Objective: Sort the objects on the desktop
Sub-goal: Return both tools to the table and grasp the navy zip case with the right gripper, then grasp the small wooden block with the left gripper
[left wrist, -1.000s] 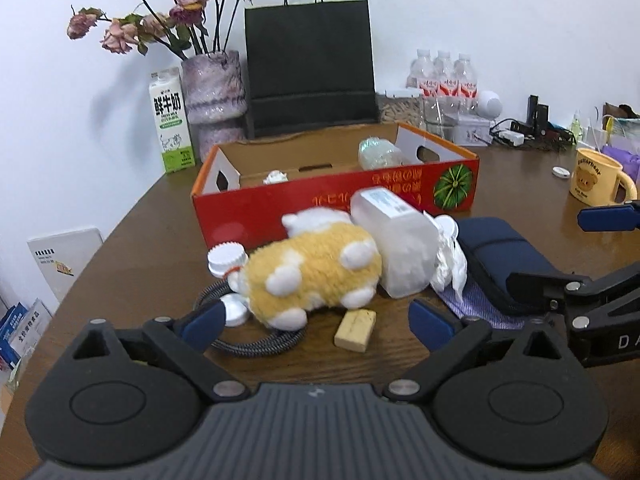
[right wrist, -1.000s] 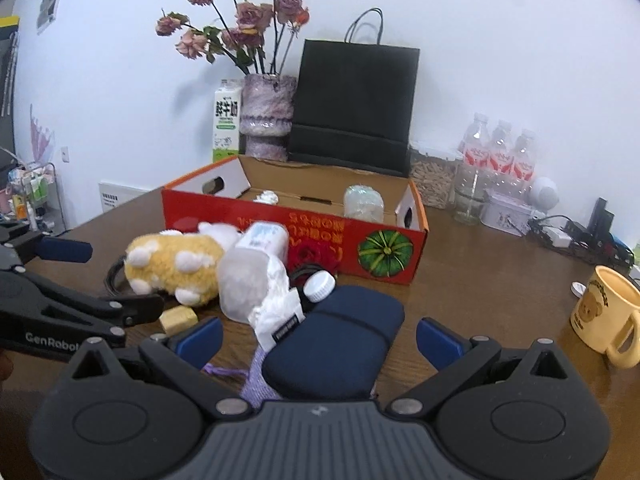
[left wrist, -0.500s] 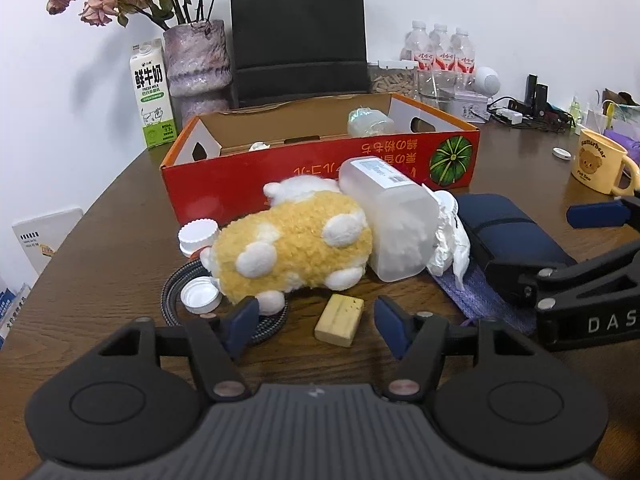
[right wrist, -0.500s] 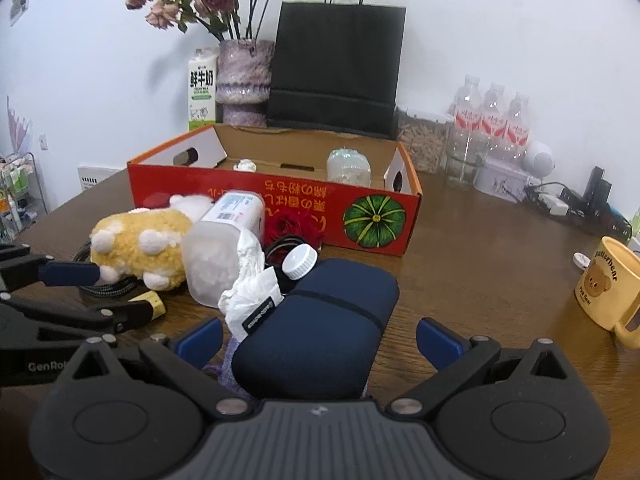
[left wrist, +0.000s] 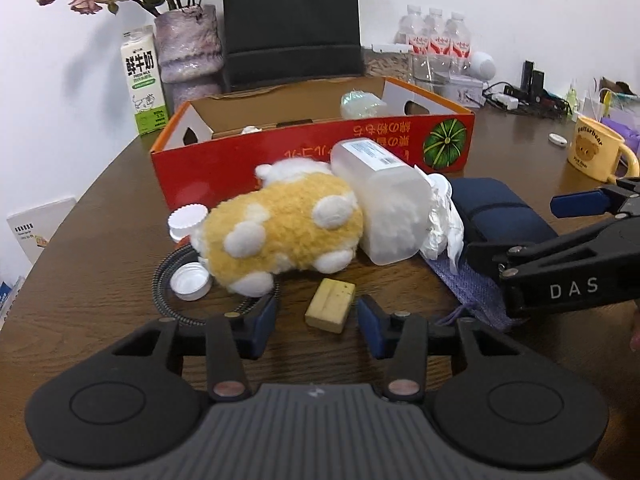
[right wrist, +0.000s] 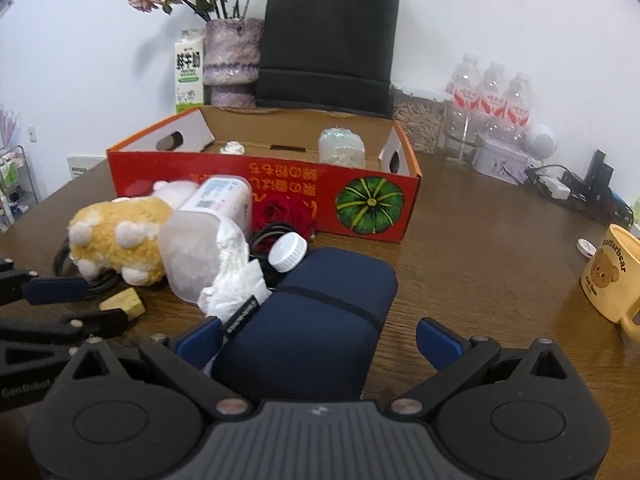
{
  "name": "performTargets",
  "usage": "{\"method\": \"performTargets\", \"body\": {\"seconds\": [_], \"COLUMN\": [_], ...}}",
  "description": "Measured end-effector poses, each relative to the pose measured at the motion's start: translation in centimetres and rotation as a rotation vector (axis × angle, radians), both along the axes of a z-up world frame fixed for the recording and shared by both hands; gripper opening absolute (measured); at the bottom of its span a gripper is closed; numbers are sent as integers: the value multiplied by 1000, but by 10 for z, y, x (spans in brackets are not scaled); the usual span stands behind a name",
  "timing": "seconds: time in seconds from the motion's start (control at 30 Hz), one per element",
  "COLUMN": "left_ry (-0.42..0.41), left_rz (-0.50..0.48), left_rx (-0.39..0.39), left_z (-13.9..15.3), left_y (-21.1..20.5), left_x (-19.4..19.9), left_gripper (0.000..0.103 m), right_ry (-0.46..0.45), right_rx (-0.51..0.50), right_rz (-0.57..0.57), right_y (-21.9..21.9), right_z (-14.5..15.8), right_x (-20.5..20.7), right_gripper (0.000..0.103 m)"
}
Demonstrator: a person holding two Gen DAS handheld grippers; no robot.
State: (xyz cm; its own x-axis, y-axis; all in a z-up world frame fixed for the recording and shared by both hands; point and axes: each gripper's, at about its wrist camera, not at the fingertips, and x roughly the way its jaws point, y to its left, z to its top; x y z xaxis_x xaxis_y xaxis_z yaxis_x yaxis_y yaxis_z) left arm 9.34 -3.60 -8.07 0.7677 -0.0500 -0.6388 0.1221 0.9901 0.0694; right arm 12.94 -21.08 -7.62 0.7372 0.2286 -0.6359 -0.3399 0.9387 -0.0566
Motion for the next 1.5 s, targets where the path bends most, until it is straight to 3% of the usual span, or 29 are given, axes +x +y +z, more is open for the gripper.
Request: {"method": "performTargets", "body": {"seconds": [0.2,0.3,0.53,0.6,0.7,0.83,1.27,1.5], "left_ry": [28,30,39,42,43,39,25,38], "left_rz": [-17,-17,-13,-16,-20,-5,4,12], "left_rx": [-17,-29,-42,-49,-57,-82,-85,-82], "left_z": [-4,-5,-4,-4,-3,-2,2,-1], "left_y": [-6,-5,-5,-4,-4,0,-1,0], "left_x": [12,13,12,12,11,10,1,0], "left_gripper": [46,46,45,40,24,23,23,23], "right_ry": [19,33,68,60,47,34,-23,31], "right_rx": [2,18,24,26,41,64,104,31], "right_rz": [2,15,36,42,40,33,44,38], "right_y": [0,-1,-3,-3,-5,-10,-20,-15], "right_z": [-1,-3,-11,-10,-7,-3,11,4], "right_x": [6,8,12,11,8,3,-13,-5], "right_gripper": [99,82,77,74,69,65,56,65]}}
